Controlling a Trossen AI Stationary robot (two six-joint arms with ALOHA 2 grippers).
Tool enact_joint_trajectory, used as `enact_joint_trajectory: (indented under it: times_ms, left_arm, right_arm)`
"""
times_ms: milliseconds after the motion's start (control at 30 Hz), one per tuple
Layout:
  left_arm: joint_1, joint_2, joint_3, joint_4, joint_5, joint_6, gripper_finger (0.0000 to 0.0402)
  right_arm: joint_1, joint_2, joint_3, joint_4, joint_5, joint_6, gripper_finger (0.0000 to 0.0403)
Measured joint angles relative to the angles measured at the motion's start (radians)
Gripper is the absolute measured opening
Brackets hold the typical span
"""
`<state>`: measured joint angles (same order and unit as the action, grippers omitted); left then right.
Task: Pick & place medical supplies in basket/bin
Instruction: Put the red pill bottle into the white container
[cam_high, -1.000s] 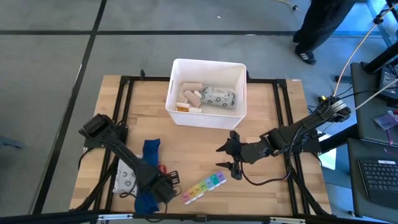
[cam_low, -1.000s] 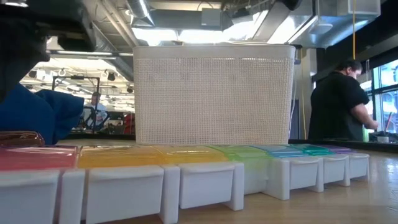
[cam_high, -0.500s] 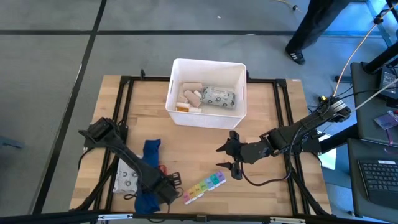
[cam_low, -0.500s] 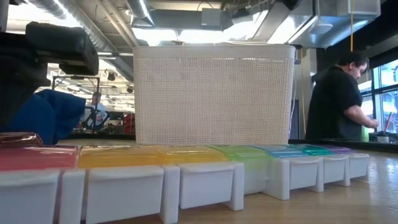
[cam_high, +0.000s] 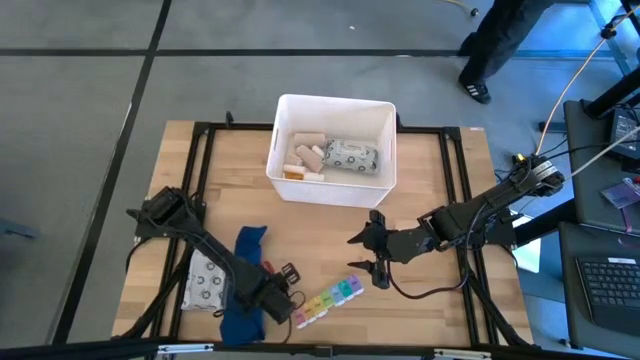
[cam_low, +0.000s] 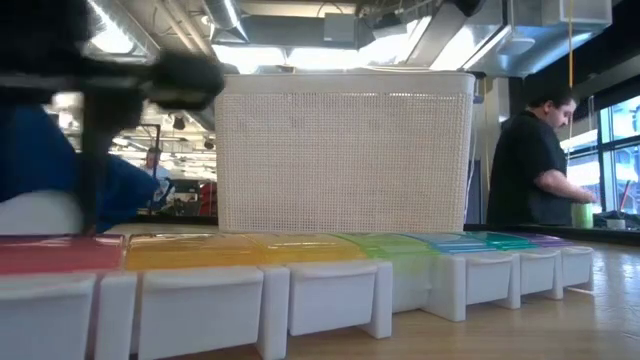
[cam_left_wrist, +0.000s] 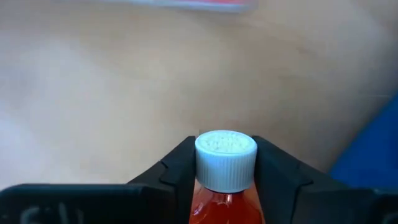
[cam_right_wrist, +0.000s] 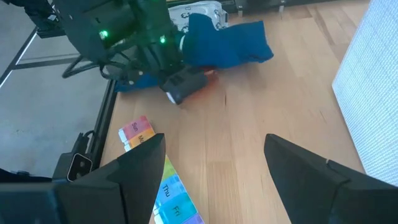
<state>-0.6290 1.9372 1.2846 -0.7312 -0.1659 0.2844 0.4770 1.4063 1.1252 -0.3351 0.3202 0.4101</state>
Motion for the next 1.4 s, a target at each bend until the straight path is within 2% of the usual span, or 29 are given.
enact_joint_trajectory:
  times_ms: [133, 400, 533, 600, 700, 833, 1000, 1200, 1400]
  left_arm:
    - [0.034, -0.036, 0.039, -0.007, -0.137, -0.127, 0.0128]
    - [0.147, -0.170, 0.111, 0.012, -0.308, -0.326, 0.0128]
    - [0.228, -0.234, 0.134, 0.046, -0.339, -0.527, 0.0129]
    - [0.262, -0.252, 0.145, 0.061, -0.330, -0.580, 0.0129]
    - [0.294, -0.259, 0.164, 0.081, -0.322, -0.540, 0.0129]
    - [0.293, -0.259, 0.175, 0.089, -0.426, -0.373, 0.0129]
    - [0.276, -0.259, 0.175, 0.140, -0.602, -0.237, 0.0129]
    - [0.276, -0.259, 0.175, 0.252, -0.626, -0.123, 0.0130]
    - [0.276, -0.259, 0.175, 0.261, -0.670, -0.054, 0.0130]
  right_arm:
    - [0.000, 0.000, 0.000, 0.000, 0.000, 0.000, 0.0275]
    - [0.000, 0.000, 0.000, 0.001, 0.000, -0.040, 0.0275]
    - [0.000, 0.000, 0.000, 0.008, 0.000, -0.005, 0.0275]
    - [0.000, 0.000, 0.000, 0.026, 0.000, 0.041, 0.0275]
    - [-0.009, 0.000, 0.000, 0.066, 0.004, 0.161, 0.0275]
    - [-0.042, -0.001, 0.000, 0.132, 0.051, 0.402, 0.0275]
    - [-0.078, -0.001, 0.000, 0.170, 0.054, 0.457, 0.0275]
    - [-0.129, 0.006, 0.000, 0.188, 0.172, 0.508, 0.0275]
    - [-0.174, 0.006, 0.000, 0.175, 0.189, 0.502, 0.0275]
